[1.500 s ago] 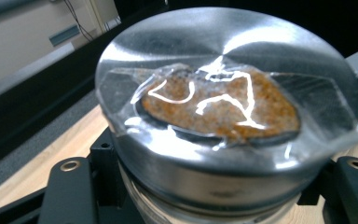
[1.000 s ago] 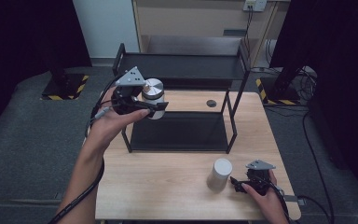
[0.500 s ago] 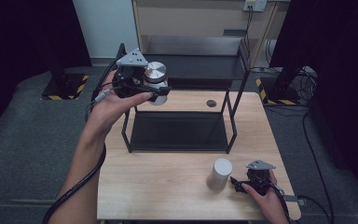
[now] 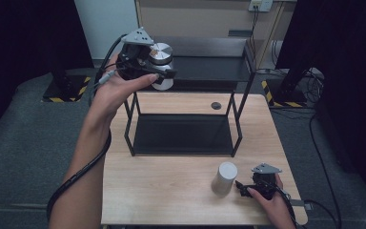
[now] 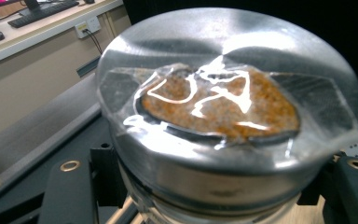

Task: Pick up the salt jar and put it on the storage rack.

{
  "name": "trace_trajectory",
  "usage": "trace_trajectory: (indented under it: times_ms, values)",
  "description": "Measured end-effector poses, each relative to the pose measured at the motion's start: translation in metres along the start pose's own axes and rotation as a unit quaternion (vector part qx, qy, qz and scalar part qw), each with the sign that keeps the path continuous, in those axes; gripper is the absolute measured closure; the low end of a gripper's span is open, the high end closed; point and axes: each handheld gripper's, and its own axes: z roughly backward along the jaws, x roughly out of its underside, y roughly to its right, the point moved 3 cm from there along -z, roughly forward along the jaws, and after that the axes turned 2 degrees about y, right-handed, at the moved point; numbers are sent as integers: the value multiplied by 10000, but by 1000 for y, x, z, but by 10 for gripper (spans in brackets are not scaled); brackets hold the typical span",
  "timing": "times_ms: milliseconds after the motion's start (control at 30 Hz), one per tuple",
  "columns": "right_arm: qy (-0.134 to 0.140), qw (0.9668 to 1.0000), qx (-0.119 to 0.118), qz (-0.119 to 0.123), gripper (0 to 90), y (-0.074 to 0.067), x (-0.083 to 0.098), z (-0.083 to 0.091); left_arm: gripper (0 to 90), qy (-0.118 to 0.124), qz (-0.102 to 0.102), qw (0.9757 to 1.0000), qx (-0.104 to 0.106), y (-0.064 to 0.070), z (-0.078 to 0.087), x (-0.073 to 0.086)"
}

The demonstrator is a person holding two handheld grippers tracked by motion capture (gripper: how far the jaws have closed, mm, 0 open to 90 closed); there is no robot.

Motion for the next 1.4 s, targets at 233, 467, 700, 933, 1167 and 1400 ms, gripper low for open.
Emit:
trace_trajectory:
  times_ms: [233,467,700,933,1167,1400]
  values:
    - [-3,10000,0,-1,14,0,0,0,300,50,-24,10000,-11,-12,-8,-9]
    - [-1,10000,1,0,14,0,0,0,300,11,-49,9999,-111,-22,-14,-14]
    - [-1,10000,1,1,14,0,0,0,300,44,23,9999,-138,-34,-25,-12]
    - [-1,10000,0,0,14,0,0,0,300,-72,44,9999,-151,-42,-41,-9]
    - [0,10000,0,1,14,0,0,0,300,-63,133,9998,-136,-53,-48,-3]
    - [1,10000,1,2,14,0,0,0,300,-135,197,9996,-164,-58,-56,2]
